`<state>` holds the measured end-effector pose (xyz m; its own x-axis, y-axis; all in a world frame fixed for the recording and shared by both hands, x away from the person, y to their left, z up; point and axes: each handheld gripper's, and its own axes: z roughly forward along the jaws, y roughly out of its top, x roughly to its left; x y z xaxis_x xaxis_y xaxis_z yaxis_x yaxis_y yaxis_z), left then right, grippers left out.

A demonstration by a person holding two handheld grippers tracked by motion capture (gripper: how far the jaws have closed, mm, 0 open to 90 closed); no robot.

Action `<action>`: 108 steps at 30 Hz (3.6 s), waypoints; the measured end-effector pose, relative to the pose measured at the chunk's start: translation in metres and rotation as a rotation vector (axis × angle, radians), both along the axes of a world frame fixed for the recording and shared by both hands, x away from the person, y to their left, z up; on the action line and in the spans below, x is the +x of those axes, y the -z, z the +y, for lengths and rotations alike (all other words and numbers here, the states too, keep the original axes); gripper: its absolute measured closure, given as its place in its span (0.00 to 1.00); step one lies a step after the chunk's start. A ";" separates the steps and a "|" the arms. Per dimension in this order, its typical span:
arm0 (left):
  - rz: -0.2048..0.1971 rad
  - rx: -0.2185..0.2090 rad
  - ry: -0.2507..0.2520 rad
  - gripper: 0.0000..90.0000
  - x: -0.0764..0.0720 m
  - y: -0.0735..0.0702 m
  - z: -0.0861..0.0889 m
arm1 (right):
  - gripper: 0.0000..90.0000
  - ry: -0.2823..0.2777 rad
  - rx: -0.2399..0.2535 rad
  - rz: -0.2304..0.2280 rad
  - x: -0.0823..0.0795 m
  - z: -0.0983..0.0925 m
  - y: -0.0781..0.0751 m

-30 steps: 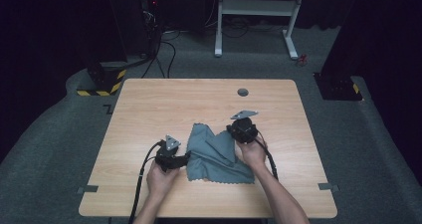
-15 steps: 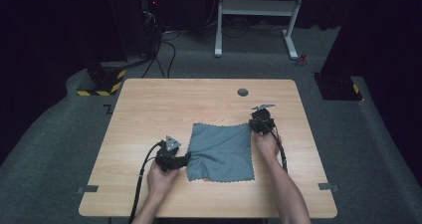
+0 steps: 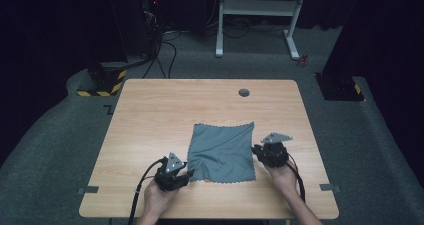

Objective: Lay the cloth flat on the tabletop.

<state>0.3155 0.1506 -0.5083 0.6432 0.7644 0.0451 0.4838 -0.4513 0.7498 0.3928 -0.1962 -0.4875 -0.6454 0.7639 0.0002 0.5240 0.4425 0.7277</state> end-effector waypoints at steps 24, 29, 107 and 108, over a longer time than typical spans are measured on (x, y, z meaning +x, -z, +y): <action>0.091 0.032 0.079 0.99 0.001 0.006 -0.008 | 0.99 -0.122 -0.120 -0.040 -0.065 0.008 0.028; 0.127 -0.021 0.087 0.99 -0.001 0.003 0.005 | 0.99 -0.111 -0.134 -0.035 -0.067 0.001 0.026; 0.113 0.051 -0.269 0.88 0.188 0.000 -0.014 | 0.92 0.258 -0.079 0.018 0.124 0.017 0.026; 0.113 0.051 -0.269 0.80 0.188 0.000 -0.014 | 0.89 0.268 -0.068 0.024 0.123 0.014 0.024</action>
<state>0.5035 0.1362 -0.5083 0.4205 0.9069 0.0279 0.6702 -0.3312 0.6642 0.5158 -0.1819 -0.5118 -0.4211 0.9060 -0.0438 0.6456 0.3333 0.6870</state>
